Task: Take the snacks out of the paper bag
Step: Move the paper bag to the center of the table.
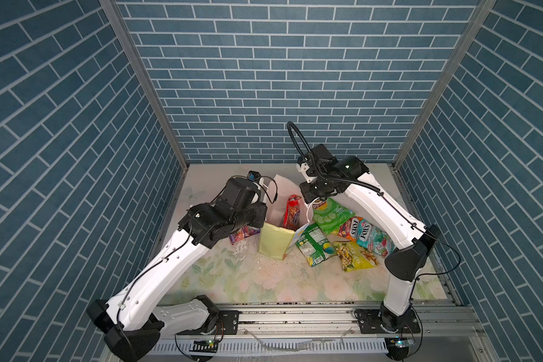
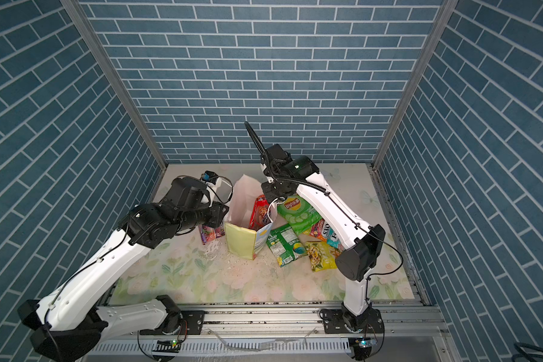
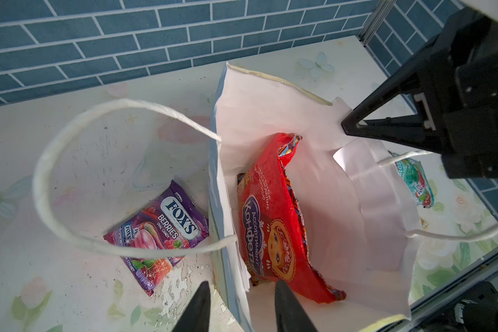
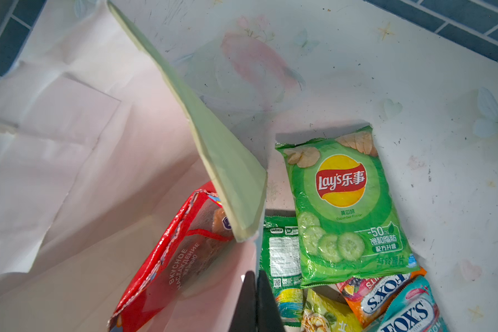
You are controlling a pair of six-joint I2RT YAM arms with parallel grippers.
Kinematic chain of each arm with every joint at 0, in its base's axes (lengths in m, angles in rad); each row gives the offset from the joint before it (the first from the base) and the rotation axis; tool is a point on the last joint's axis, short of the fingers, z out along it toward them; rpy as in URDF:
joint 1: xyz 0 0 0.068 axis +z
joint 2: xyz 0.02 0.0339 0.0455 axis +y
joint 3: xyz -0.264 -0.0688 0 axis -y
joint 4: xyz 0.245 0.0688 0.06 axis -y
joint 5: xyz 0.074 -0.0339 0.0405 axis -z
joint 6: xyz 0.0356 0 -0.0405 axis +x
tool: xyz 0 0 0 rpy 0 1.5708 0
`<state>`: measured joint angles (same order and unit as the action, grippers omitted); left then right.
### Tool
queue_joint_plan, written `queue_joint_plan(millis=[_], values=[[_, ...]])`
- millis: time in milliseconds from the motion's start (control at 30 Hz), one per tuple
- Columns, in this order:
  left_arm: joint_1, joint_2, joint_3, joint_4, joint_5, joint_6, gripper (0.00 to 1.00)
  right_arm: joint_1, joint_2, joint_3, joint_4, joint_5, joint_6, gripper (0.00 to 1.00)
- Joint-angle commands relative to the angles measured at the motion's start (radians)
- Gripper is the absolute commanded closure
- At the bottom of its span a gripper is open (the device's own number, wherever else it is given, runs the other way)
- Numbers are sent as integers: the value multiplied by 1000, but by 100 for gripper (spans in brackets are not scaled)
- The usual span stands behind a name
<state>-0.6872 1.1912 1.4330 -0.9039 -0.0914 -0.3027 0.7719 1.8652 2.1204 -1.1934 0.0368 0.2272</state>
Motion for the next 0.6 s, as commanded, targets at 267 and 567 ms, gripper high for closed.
queue_joint_plan(millis=[267,567], values=[[17,109,73,-13,-42,86,61,1,9,58,27,-31,-29,100],[21,145,103,-37,-92,124,63,1,21,63,28,-30,-33,100]])
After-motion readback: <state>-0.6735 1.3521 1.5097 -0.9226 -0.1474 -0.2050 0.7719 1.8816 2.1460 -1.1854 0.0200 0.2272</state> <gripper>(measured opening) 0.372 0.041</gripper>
